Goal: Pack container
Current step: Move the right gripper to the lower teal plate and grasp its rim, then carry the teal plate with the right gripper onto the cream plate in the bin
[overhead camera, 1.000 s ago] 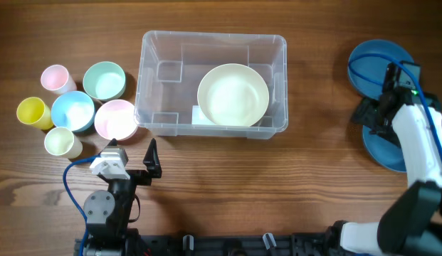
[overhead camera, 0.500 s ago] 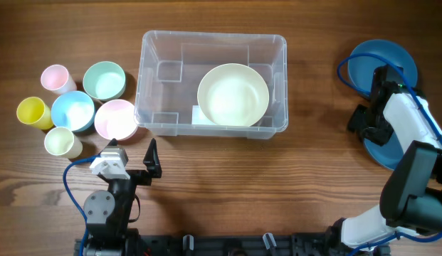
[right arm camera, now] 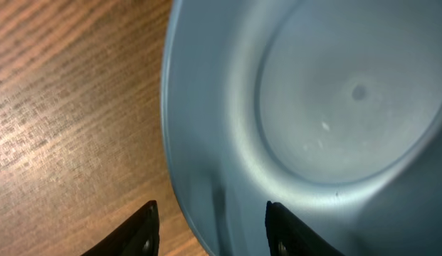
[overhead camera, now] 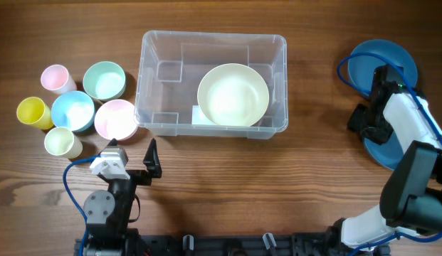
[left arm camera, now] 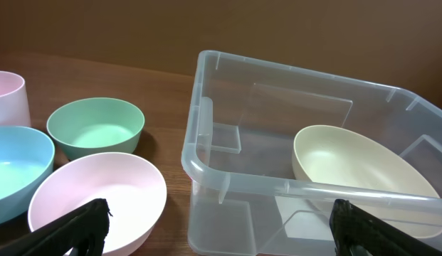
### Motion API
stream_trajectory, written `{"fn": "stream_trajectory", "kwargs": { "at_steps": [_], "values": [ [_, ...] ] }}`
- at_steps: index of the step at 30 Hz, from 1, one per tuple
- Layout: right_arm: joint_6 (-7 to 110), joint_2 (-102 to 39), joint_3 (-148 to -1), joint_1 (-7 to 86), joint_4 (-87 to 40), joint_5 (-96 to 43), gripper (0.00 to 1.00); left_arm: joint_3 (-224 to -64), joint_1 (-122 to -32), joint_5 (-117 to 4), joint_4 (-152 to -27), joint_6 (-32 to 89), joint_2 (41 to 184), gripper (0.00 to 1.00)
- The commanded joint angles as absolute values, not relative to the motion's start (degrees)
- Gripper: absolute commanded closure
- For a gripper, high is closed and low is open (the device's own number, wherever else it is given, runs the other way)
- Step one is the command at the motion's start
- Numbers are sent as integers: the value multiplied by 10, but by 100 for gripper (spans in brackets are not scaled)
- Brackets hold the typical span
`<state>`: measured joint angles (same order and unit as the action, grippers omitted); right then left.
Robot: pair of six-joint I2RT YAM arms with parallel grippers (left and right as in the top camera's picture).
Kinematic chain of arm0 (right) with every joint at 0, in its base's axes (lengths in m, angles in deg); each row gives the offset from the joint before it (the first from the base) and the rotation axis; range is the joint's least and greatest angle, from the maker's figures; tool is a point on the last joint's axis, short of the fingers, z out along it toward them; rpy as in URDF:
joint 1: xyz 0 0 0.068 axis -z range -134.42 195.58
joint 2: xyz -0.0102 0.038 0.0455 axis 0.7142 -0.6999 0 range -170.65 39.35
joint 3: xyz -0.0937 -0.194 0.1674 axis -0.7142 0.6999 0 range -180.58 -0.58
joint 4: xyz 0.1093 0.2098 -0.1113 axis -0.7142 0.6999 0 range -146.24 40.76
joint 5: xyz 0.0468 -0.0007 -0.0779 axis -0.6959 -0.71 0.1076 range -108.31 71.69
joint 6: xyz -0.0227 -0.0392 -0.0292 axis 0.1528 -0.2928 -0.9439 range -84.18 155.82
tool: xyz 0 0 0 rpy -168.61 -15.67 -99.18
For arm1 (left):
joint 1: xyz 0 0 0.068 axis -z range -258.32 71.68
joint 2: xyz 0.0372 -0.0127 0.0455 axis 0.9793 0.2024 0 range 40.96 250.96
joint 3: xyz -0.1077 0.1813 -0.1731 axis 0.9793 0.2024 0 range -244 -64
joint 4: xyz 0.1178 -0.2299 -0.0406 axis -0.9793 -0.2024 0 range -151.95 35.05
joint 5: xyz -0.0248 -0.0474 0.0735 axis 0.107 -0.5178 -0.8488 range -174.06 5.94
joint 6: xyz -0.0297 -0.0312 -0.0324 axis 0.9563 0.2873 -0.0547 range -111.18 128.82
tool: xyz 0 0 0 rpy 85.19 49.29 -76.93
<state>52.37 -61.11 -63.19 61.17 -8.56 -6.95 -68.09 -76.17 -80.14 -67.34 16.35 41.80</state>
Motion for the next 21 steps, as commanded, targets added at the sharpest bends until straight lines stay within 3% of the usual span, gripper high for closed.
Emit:
{"fn": "stream_trajectory", "kwargs": {
  "at_steps": [1,9,21],
  "values": [
    [525,-616,-597,614,-110,-77,52,-677,-759,-805,-670,150,414,0],
    [525,-616,-586,613,-132,-77,96,-677,-759,-805,-670,150,414,0],
    [535,-582,-593,611,-66,-129,96,-677,-759,-805,-670,150,414,0]
  ]
}}
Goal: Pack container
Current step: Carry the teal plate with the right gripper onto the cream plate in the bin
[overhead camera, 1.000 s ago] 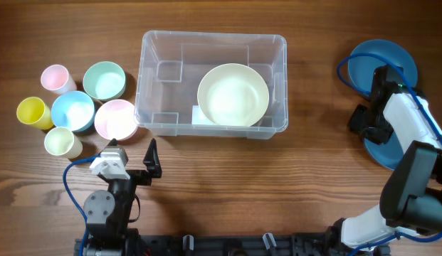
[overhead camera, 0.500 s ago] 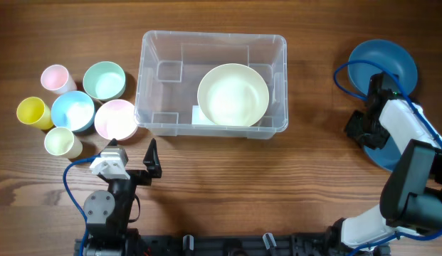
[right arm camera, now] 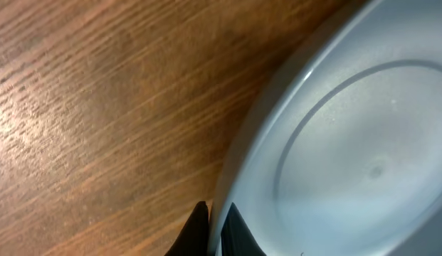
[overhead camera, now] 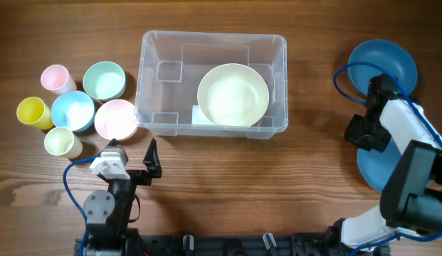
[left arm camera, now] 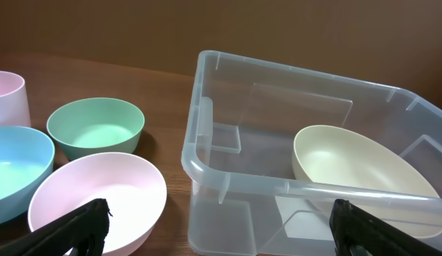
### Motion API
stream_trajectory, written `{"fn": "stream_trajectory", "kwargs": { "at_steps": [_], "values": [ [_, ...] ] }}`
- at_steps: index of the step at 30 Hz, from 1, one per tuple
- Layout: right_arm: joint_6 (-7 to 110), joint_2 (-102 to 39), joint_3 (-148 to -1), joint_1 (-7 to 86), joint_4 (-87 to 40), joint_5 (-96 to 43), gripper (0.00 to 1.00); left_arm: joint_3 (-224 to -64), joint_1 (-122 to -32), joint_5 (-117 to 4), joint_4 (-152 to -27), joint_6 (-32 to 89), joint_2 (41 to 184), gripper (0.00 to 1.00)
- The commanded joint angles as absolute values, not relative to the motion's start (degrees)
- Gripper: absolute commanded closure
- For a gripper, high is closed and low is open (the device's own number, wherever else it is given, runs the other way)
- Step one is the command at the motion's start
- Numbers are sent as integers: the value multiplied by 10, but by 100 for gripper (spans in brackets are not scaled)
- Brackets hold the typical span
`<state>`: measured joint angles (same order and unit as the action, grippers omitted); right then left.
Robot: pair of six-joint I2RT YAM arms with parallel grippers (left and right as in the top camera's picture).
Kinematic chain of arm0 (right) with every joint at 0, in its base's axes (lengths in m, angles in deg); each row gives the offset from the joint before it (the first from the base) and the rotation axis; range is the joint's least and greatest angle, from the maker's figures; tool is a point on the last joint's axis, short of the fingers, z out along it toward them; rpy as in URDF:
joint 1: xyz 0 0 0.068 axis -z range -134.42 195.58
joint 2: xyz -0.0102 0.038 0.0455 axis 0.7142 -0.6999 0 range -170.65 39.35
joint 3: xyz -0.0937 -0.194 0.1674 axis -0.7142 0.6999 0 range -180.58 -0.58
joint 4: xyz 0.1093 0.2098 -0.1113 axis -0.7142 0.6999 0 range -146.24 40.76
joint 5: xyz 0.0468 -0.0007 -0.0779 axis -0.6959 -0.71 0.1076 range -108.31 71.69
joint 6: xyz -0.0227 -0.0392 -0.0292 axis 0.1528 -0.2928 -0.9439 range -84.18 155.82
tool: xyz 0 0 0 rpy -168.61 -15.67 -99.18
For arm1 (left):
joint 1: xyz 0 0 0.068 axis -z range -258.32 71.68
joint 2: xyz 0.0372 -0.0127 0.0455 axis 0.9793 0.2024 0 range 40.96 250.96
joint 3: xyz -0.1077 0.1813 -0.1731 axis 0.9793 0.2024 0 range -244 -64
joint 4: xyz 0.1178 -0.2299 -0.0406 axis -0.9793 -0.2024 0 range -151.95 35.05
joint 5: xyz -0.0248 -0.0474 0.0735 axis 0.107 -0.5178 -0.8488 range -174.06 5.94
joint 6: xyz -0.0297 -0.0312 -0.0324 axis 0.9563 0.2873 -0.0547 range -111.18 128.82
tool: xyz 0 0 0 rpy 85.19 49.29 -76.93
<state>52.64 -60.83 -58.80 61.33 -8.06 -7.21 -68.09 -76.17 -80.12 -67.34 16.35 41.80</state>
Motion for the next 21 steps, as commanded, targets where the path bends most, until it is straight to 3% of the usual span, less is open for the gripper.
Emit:
{"fn": "stream_trajectory", "kwargs": {
  "at_steps": [1,11,21],
  "values": [
    [527,-561,-604,608,-49,-130,96,-677,-759,-805,-670,150,414,0],
    [498,-362,-795,499,14,-244,96,-677,-759,-805,-670,150,414,0],
    [418,-362,-873,188,-60,-185,96,-677,-759,-805,-670,150,414,0]
  ]
}}
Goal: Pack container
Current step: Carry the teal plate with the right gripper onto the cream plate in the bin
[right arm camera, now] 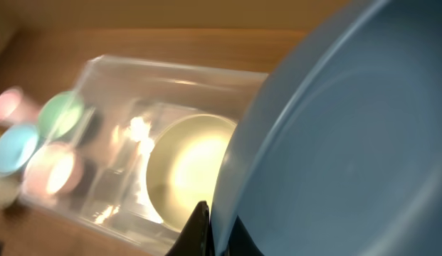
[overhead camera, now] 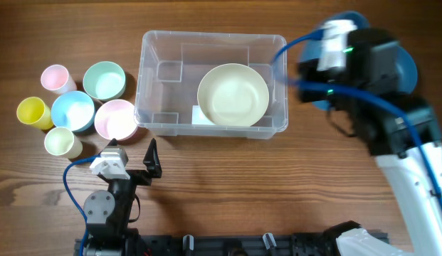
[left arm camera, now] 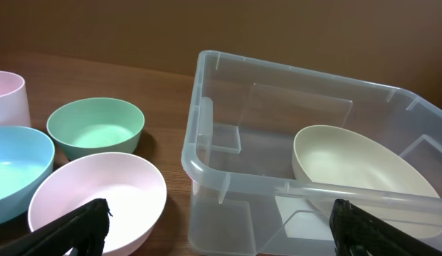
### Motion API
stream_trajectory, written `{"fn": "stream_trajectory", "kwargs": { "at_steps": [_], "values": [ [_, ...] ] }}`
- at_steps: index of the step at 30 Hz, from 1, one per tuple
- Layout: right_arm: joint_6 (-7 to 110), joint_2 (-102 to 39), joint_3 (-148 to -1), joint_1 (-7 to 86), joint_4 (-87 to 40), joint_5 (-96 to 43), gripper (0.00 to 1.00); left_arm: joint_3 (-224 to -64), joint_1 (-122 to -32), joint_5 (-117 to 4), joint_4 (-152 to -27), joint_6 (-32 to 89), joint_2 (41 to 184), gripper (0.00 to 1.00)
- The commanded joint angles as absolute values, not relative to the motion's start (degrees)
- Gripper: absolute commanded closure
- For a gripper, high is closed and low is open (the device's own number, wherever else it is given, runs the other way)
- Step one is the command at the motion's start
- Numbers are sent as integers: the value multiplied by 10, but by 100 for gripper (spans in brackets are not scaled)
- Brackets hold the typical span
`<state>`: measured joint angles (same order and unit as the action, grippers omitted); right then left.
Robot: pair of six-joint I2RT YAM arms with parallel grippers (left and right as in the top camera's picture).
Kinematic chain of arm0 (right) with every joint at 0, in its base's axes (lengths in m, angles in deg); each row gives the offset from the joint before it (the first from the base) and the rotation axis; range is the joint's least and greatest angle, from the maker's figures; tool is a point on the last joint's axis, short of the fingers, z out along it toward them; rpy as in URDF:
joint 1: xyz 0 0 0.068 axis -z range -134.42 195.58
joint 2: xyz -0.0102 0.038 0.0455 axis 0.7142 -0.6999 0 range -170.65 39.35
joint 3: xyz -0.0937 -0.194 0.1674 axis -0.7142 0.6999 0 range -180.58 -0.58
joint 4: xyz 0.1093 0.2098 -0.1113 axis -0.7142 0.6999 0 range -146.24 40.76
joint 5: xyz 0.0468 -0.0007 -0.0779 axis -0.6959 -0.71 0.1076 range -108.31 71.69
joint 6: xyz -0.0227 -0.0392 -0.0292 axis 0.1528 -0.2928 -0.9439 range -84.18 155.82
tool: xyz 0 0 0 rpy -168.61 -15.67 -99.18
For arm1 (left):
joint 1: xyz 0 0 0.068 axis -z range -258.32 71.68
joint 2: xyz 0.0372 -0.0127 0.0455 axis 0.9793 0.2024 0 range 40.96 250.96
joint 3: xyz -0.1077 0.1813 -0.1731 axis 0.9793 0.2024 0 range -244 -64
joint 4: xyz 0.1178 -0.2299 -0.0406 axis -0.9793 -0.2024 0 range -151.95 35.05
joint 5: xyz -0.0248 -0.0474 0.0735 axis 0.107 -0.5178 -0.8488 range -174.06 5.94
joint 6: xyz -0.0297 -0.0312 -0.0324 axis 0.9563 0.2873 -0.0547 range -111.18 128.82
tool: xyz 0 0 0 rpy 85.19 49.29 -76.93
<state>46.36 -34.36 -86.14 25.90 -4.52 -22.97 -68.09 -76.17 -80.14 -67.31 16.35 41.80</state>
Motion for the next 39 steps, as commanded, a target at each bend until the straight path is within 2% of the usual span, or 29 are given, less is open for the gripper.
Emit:
{"fn": "stream_trajectory", "kwargs": {
  "at_steps": [1,8,14,19,20,21,22,23,26,30,33,35,39],
  "values": [
    [399,-379,-873,153,-68,-165,96,-677,-759,-805,-670,150,414,0],
    [342,-542,-873,22,-130,-7,96,-677,-759,-805,-670,150,414,0],
    [371,-657,-873,16,-157,1,96,-677,-759,-805,-670,150,414,0],
    [378,-671,-873,15,-173,-39,96,-677,-759,-805,-670,150,414,0],
    [378,-671,-873,15,-174,-47,89,-677,-759,-805,-670,150,414,0],
    [378,-671,-873,15,-173,-51,62,-677,-759,-805,-670,150,414,0],
    [378,-671,-873,15,-172,-54,51,-677,-759,-805,-670,150,414,0],
    [378,-671,-873,15,-171,-56,48,-677,-759,-805,-670,150,414,0],
    [380,-662,-874,15,-165,-55,44,-677,-759,-805,-670,150,414,0],
    [410,-616,-874,16,-154,-54,44,-677,-759,-805,-670,150,414,0],
    [460,-541,-882,25,-119,17,43,-677,-759,-805,-670,150,414,0],
    [482,-486,-888,43,-82,66,40,-677,-759,-805,-670,150,414,0],
    [510,-374,-888,138,-5,106,32,-677,-759,-805,-670,150,414,0]
  ]
}}
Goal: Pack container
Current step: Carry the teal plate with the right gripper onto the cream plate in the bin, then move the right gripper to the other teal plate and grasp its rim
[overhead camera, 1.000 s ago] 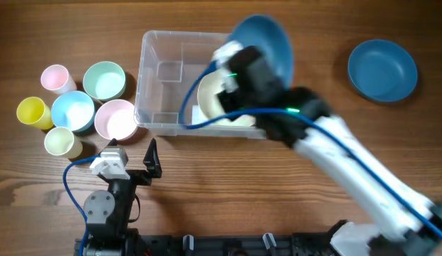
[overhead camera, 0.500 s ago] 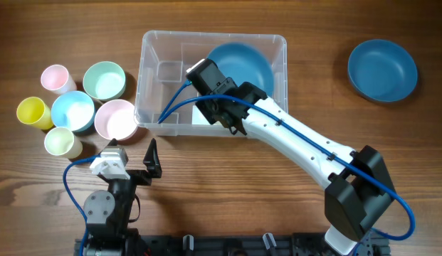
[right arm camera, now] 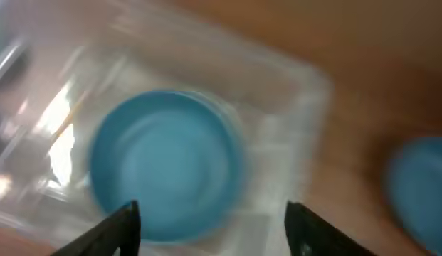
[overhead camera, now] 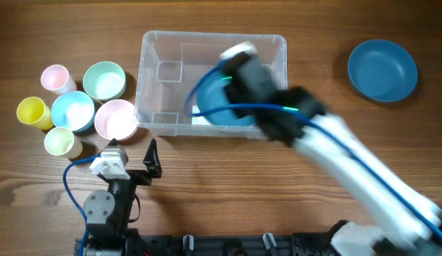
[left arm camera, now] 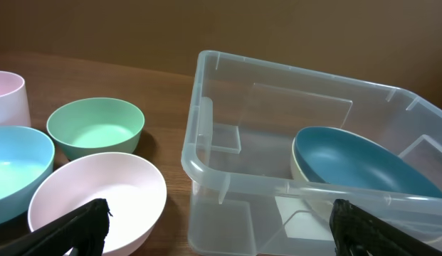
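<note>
The clear plastic container (overhead camera: 213,34) stands at the table's middle back. Inside it a dark blue bowl (left arm camera: 352,165) lies nested in a cream bowl (left arm camera: 297,169), toward the right end. Blurred by motion, my right gripper (right arm camera: 217,213) hangs open above that blue bowl (right arm camera: 167,174), nothing between its fingers; its arm stretches across the container in the overhead view. My left gripper (left arm camera: 221,235) rests open at the front left, facing the container's near left corner, empty.
A second dark blue bowl (overhead camera: 382,69) sits at the back right. Left of the container stand a pink cup (overhead camera: 55,77), green bowl (overhead camera: 104,80), light blue bowl (overhead camera: 72,110), pink bowl (overhead camera: 115,119), yellow cup (overhead camera: 33,112) and cream cup (overhead camera: 62,142).
My right gripper held the blue bowl raised by the container's right end; now it is open over the container and the bowl lies inside the cream bowl. The left arm has not moved.
My right gripper was open at the rim of a blue bowl at the far right. Then it was shut on that rim. Then it held the bowl raised near the container. Now the bowl lies in the cream bowl, released, and one blue bowl stays at the right.
</note>
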### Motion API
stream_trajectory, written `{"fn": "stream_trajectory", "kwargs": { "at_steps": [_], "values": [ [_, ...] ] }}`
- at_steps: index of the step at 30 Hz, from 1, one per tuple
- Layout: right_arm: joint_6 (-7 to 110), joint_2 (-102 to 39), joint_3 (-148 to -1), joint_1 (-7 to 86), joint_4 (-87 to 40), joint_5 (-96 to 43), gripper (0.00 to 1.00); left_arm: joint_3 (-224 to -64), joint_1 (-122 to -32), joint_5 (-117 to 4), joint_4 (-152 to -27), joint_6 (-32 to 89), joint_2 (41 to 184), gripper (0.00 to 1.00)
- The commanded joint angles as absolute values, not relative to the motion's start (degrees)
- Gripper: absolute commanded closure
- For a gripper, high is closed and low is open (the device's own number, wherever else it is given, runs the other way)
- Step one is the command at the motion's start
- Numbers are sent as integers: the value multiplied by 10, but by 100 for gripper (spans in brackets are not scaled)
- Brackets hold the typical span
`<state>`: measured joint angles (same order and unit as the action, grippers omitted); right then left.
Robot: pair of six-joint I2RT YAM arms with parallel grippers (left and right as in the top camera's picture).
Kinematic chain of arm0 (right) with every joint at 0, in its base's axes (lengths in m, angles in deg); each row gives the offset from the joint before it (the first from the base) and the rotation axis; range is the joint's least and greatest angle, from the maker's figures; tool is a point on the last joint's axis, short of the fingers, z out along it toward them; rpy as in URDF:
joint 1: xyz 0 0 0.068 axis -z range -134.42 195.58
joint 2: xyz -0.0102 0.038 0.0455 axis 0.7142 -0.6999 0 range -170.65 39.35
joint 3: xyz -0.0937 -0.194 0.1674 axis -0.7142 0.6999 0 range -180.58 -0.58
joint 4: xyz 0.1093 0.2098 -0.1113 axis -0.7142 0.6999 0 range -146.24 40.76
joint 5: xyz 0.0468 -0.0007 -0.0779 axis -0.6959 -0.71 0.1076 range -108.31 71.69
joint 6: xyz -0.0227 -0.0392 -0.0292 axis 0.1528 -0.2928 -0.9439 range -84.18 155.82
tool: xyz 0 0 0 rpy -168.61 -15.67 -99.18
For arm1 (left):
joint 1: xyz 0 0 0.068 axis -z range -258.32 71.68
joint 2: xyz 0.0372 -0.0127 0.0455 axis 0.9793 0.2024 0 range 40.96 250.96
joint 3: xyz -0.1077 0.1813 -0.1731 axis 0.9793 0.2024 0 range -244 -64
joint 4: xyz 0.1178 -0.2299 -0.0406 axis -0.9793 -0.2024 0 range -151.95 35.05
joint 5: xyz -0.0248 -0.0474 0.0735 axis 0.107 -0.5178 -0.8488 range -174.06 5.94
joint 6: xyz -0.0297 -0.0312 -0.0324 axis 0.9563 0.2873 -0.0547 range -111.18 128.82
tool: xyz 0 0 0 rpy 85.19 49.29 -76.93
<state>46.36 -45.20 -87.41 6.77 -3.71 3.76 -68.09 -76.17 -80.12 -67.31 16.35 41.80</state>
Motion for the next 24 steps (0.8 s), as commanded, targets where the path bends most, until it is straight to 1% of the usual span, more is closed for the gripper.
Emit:
{"fn": "stream_trajectory", "kwargs": {
  "at_steps": [1,4,7,10,12,14,16,22,24],
  "values": [
    [515,-348,-888,182,12,106,29,-677,-759,-805,-670,150,414,0],
    [524,-303,-888,321,50,98,24,-677,-759,-805,-670,150,414,0],
    [501,-301,-885,467,60,35,24,-677,-759,-805,-670,150,414,0],
    [490,-330,-868,550,50,-31,21,-677,-759,-805,-670,150,414,0],
    [490,-375,-848,590,27,-41,14,-677,-759,-805,-670,150,414,0],
    [480,-432,-837,605,9,-45,7,-677,-759,-805,-670,150,414,0],
    [451,-490,-837,608,-5,-61,3,-677,-759,-805,-670,150,414,0],
    [355,-642,-837,608,-82,-165,1,-677,-759,-805,-670,150,414,0],
    [342,-678,-837,608,-110,-171,1,-677,-759,-805,-670,150,414,0]
  ]
}}
